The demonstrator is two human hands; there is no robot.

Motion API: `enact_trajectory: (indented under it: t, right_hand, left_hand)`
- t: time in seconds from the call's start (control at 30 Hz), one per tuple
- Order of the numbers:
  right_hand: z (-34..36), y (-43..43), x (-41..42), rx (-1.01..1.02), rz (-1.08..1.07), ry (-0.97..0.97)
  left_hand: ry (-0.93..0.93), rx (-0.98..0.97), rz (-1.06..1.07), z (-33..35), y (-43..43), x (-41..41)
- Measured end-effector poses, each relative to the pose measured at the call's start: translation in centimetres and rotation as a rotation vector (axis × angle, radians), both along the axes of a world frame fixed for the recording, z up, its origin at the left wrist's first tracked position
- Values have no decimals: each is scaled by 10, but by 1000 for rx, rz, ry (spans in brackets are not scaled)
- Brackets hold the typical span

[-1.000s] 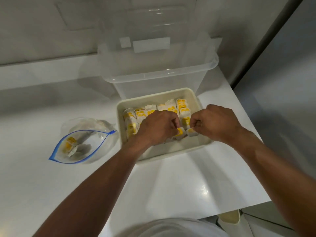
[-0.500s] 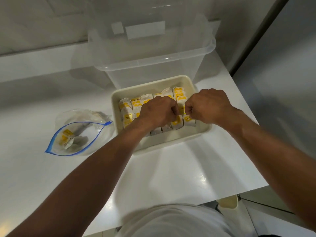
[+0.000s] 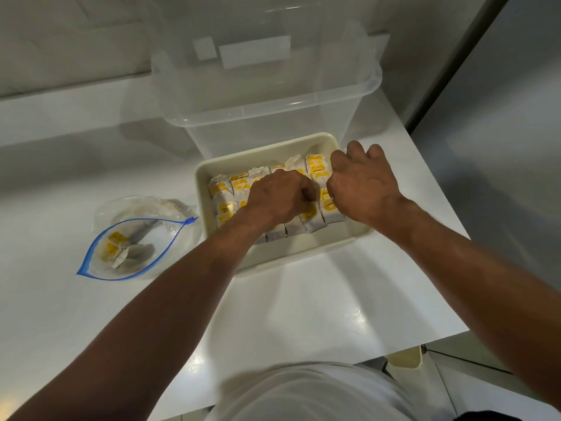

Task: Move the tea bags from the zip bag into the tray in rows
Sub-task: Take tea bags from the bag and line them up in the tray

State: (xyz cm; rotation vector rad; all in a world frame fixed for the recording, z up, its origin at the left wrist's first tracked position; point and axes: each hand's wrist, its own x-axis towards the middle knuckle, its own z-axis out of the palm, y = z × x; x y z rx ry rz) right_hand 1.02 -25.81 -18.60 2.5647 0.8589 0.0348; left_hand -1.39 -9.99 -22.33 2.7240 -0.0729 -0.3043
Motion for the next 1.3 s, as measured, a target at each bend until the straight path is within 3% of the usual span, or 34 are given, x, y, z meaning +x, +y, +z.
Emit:
enact_trajectory:
  t: [0.2, 0.43, 0.6, 0.8, 1.3]
  right_hand:
    - [-1, 3, 1, -3, -2, -20]
    - [4, -3, -7, 60, 1, -59]
    - [12, -2, -27, -52, 53, 194]
    - [7, 12, -21, -149, 56, 163]
    - [5, 4, -14, -64, 91, 190]
  left_hand:
    - [-18, -8, -17, -2, -3, 3]
    - [-179, 59, 22, -1, 2, -5]
    - [-49, 155, -188, 2, 3, -22]
    - [-92, 277, -229, -7, -1, -25]
    - [-77, 229, -142, 2, -5, -31]
